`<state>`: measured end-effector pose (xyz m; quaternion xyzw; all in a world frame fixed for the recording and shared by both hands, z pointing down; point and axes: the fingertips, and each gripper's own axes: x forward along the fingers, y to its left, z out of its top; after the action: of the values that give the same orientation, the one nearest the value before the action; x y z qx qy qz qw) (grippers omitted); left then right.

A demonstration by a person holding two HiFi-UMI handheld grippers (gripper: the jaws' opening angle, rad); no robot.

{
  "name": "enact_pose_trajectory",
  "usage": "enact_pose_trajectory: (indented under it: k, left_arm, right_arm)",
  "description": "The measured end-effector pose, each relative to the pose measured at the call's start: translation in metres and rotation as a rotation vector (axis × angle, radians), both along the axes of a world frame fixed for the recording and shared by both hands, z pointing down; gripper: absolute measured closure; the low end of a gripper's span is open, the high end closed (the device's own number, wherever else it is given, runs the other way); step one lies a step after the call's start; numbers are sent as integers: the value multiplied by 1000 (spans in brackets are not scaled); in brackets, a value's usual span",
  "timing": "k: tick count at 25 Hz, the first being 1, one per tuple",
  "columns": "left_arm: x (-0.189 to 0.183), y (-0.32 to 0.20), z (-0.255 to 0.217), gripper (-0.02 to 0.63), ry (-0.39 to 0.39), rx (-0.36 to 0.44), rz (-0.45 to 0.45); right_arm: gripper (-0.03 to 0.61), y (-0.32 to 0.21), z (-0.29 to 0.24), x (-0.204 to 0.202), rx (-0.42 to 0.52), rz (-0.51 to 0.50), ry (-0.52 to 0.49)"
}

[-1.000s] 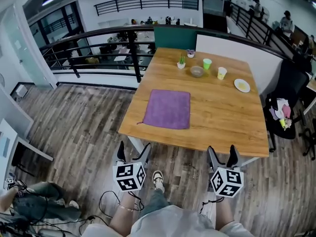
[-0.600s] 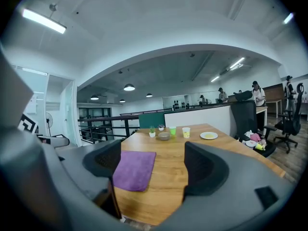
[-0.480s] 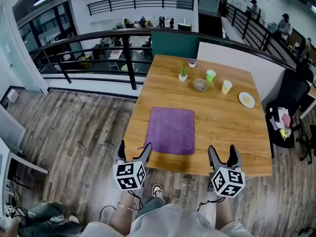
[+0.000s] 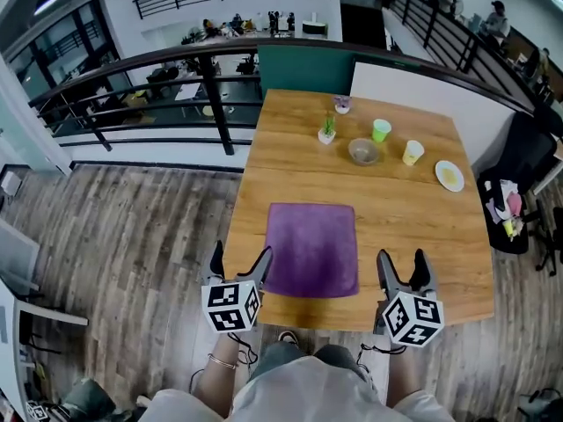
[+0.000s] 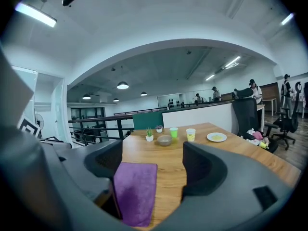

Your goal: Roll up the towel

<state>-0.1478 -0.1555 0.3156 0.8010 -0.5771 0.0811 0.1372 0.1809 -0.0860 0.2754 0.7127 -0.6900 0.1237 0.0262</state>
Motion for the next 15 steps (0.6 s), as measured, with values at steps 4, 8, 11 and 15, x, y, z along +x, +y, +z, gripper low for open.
enact_pose_trajectory:
  k: [4,8,11,15]
  left_arm:
    - [4,-12,12,134,-6,-37,14]
    - [5,-19,13,137,-17,-49,5]
    - [3,-18,15,138,-14,-59,0]
    - [7,-20,22,147,-22,-82,23]
  right_arm:
    - [189,-18,15,6,-43,-12,3]
    - [192,-41,23,4,-66,-62,-7]
    - [201,-50,24,1,-83,-103,0]
    - [235,-61,22,3,-95,-149,-3]
